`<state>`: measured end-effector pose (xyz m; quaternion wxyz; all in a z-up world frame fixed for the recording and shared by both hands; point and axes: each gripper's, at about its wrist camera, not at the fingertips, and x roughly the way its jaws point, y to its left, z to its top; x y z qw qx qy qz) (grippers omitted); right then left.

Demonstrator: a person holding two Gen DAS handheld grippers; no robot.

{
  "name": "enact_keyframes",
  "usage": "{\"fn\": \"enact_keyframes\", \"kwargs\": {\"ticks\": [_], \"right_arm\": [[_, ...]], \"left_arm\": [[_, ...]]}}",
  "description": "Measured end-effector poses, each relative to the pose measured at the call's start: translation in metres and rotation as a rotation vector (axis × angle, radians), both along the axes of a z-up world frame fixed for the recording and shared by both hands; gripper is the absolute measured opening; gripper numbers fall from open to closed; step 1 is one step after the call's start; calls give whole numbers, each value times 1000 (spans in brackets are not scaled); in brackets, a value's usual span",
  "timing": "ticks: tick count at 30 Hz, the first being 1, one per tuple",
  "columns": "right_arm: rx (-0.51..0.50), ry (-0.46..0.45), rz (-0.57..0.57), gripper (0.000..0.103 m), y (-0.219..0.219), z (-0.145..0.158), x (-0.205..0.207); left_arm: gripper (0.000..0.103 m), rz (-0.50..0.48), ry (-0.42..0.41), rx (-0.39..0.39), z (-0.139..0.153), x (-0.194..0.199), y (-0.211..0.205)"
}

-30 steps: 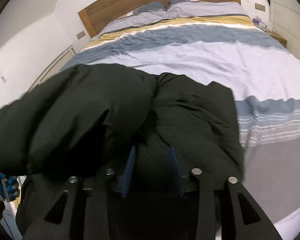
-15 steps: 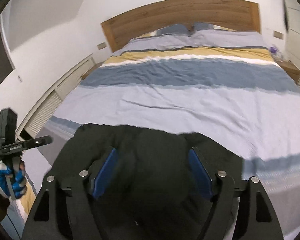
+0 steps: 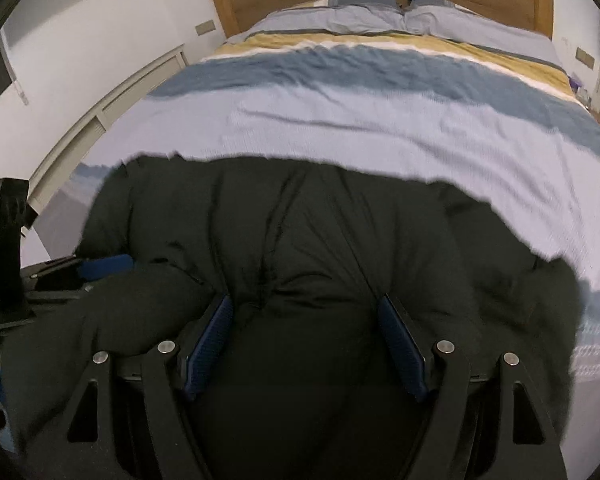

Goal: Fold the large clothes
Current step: 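Lay the hem over the hood with both grippers and release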

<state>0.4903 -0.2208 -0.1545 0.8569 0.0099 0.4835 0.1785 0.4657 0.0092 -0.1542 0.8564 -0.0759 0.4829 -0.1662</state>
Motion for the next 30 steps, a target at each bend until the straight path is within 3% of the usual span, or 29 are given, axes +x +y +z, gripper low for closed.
{"fn": "enact_keyframes", "kwargs": {"ticks": [3, 6, 9, 14, 17, 20, 30], "right_arm": [[-21, -29, 3, 75, 0, -16, -12], [-50, -21, -5, 75, 4, -19, -16], [-77, 2, -8, 74, 8, -1, -22], [-21, -43, 47, 74, 8, 40, -60], [-1, -27, 106, 75, 11, 42, -81], [-71, 13, 153, 75, 13, 18, -97], [-71, -12, 111, 75, 6, -19, -113]], "left_arm": [[51, -10, -21, 42, -10, -5, -8], [52, -7, 5, 82, -2, -5, -13], [52, -2, 1, 82, 22, -16, -13], [52, -49, -62, 49, 57, -55, -23], [52, -57, -37, 76, 44, -74, -30], [52, -37, -37, 121, 20, -86, -30], [55, 8, -86, 180, -9, -98, -38]]}}
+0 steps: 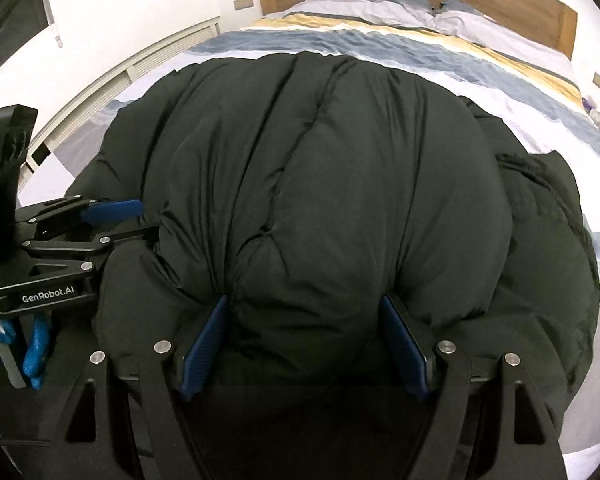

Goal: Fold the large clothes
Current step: 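Lay the hem over the hood with both grippers and release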

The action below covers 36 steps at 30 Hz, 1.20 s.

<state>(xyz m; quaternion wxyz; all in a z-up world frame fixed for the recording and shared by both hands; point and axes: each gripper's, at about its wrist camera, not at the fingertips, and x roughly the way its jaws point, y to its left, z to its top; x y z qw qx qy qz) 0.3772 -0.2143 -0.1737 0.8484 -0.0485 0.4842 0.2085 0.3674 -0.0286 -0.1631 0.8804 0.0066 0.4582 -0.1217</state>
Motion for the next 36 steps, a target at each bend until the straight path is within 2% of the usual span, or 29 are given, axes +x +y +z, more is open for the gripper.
{"fn": "enact_keyframes", "kwargs": {"ticks": [7, 14, 24, 31, 36], "right_arm": [[-12, -1, -39, 75, -1, 3, -14], [-14, 77, -116, 76, -11, 6, -25], [-48, 116, -188, 76, -11, 28, -51], [-79, 133, -210, 77, -10, 46, -76], [-59, 150, -268, 78, -28, 61, -108]], "left_arm": [[60, 9, 9, 24, 5, -13, -4], [63, -13, 33, 60, 16, -24, -1], [65, -53, 83, 48, 45, -54, 12], [65, -60, 102, 34, 60, -79, 32], [66, -43, 147, 39, 67, -104, 60]]}}
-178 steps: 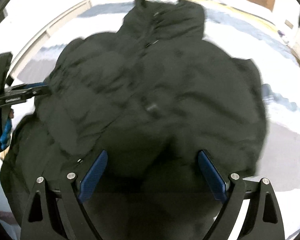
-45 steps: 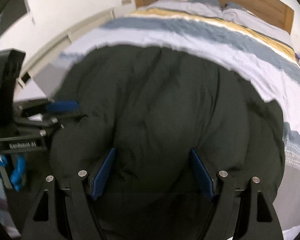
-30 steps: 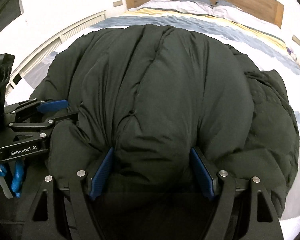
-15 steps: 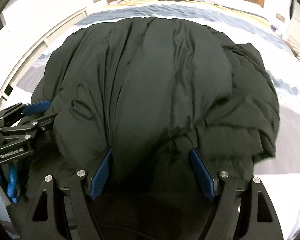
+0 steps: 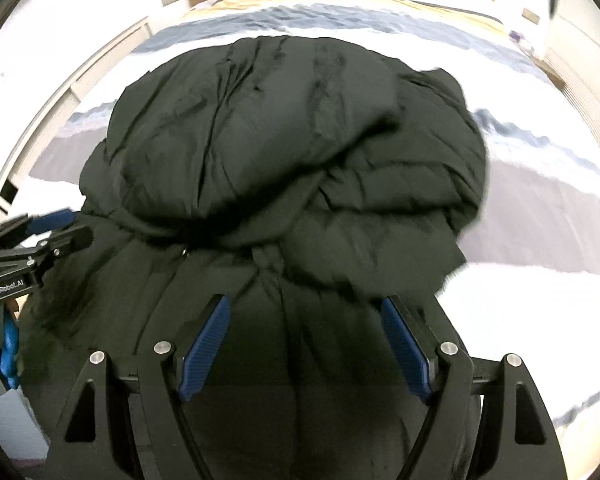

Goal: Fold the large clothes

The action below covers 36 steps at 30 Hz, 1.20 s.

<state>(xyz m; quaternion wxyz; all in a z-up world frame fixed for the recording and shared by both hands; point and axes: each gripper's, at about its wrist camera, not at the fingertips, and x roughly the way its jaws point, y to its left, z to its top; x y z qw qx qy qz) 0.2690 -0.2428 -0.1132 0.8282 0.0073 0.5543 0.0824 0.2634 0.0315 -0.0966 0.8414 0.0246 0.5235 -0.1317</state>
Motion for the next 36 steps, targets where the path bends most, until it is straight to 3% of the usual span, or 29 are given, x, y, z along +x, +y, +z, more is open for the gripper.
{"fn": "enact_keyframes", "kwargs": {"ticks": [8, 13, 22, 29, 31, 36], "right_arm": [[-10, 2, -80, 80, -29, 32, -41], [-4, -1, -150, 81, -48, 48, -58], [6, -7, -194, 84, -49, 65, -78], [4, 0, -197, 92, -45, 69, -96], [7, 14, -218, 95, -51, 67, -103], [8, 75, -287, 99, -77, 51, -127]], "left_arm": [[67, 65, 19, 72, 22, -39, 74], [68, 128, 17, 73, 40, -48, 114], [70, 134, -20, 57, 67, -48, 131], [70, 116, -21, 30, 66, -59, 140], [70, 132, 5, 3, 62, -60, 149], [70, 179, 87, 20, 39, -69, 179]]}}
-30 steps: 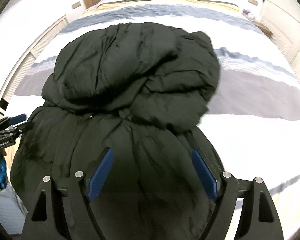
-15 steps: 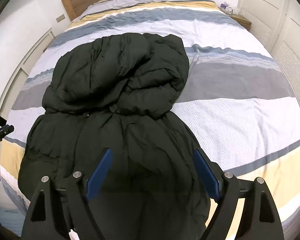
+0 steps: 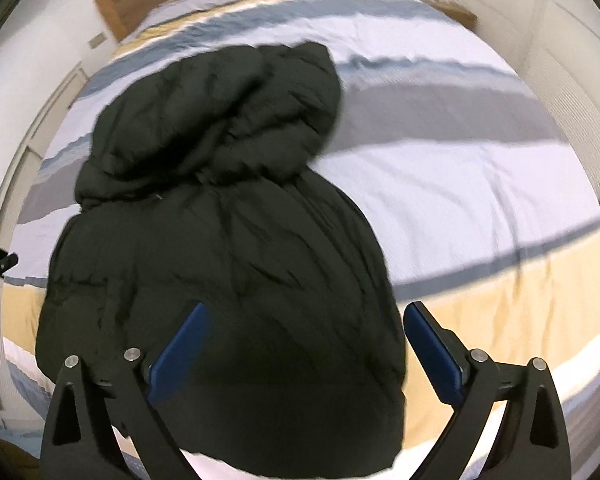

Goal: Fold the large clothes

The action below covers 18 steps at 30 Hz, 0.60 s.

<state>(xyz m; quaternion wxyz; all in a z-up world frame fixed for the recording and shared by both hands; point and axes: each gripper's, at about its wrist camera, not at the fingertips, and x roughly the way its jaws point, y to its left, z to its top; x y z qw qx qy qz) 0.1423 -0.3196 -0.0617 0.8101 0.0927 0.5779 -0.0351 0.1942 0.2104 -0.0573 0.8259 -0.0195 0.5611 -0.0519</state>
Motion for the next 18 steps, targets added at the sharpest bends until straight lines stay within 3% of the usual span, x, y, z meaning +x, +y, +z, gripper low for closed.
{"fn": "enact_keyframes", "kwargs": {"ticks": [13, 18], "right_arm": [[125, 198, -166, 101, -51, -75, -57], [217, 257, -185, 101, -54, -106, -68]], "left_arm": [[75, 120, 229, -48, -80, -41, 60], [75, 159, 297, -158, -109, -56, 68]]}}
